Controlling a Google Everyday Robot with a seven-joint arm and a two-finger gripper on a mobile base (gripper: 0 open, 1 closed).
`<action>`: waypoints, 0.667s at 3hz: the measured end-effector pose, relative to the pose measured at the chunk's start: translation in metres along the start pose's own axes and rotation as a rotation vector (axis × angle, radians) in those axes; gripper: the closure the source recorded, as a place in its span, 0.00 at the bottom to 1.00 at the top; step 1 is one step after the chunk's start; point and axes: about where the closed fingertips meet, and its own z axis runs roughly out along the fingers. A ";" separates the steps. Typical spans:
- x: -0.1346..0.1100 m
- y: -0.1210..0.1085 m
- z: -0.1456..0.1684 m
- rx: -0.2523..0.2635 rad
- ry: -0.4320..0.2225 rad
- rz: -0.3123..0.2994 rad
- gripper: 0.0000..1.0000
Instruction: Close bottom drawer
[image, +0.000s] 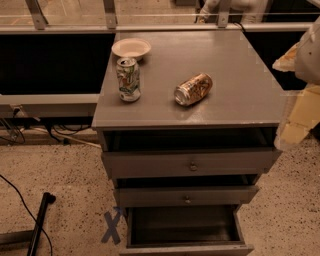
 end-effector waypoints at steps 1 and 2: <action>0.000 0.000 0.000 0.000 0.000 0.000 0.00; 0.003 -0.002 0.005 -0.005 -0.018 -0.008 0.00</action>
Offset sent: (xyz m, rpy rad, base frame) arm 0.0069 -0.0090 -0.0172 0.0357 0.0193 0.0316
